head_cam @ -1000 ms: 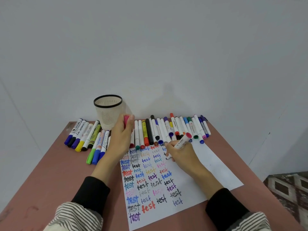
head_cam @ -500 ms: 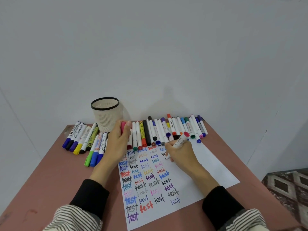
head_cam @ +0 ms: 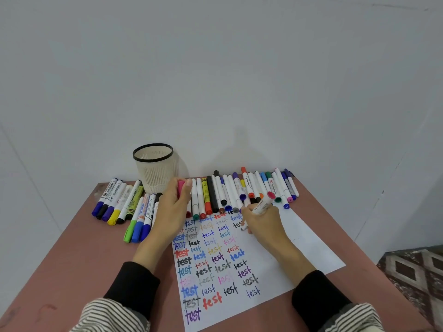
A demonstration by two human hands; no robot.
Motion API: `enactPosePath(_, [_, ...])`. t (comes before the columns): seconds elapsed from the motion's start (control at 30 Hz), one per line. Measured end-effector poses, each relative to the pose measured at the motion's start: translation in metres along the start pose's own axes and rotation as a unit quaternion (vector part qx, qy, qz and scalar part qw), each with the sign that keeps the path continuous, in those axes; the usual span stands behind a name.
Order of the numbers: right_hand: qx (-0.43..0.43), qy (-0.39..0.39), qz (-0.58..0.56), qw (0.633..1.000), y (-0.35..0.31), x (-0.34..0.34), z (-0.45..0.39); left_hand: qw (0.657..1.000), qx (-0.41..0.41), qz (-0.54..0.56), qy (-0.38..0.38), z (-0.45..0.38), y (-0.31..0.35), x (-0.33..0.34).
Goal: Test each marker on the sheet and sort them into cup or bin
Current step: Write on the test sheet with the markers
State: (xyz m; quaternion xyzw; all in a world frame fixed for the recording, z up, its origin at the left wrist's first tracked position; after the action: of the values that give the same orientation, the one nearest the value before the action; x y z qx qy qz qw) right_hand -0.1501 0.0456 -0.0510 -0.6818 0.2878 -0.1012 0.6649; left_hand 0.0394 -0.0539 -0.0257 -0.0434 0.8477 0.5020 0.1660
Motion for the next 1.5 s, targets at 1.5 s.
enactPosePath(1.5, [0.096, -0.100, -0.419, 0.897, -0.027, 0.031, -0.028, 0.997, 0.003, 0.019, -0.071, 0.011, -0.001, 0.011])
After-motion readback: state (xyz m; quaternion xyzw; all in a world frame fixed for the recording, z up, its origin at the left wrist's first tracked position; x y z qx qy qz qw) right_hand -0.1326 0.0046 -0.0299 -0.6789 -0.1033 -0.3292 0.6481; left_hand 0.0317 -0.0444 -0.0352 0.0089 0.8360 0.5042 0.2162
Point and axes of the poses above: each hand's wrist, its own z-axis away from the middle knuckle, its own x-axis out of the palm, y = z × x, the point moved 3 cm from there along -z, towards the middle knuckle, and after that the axes turned 5 degrees about -z, right-handed, at the moved point
